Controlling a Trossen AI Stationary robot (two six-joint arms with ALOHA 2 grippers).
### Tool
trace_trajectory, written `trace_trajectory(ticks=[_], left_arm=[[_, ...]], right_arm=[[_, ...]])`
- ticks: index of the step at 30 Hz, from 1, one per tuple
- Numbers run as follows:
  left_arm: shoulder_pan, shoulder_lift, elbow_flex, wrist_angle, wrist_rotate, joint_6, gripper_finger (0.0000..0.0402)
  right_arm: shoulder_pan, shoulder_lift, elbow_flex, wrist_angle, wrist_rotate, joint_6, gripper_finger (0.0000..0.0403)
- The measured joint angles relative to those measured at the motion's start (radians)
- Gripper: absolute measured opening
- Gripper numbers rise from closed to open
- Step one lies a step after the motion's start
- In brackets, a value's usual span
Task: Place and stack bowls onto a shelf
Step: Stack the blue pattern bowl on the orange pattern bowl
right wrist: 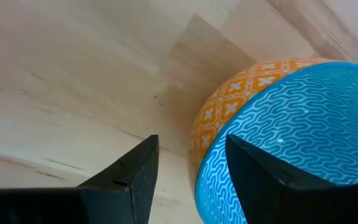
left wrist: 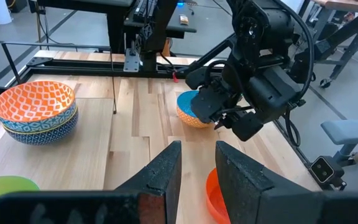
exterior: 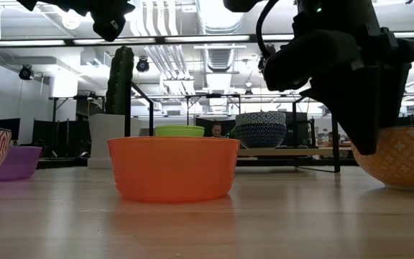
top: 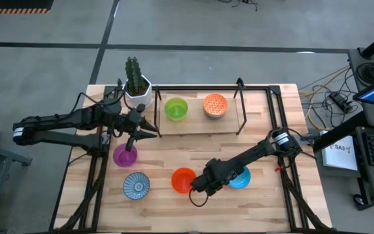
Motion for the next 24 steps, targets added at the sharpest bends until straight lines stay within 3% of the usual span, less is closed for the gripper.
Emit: trace_trajectory(ticks=[24], left_arm=[[0.0,0.0,0.0,0.0,0.0,0.0,0.0081]], right_arm=[[0.0,-0.001,-0.005,0.011,0.005,0.009,0.0167]])
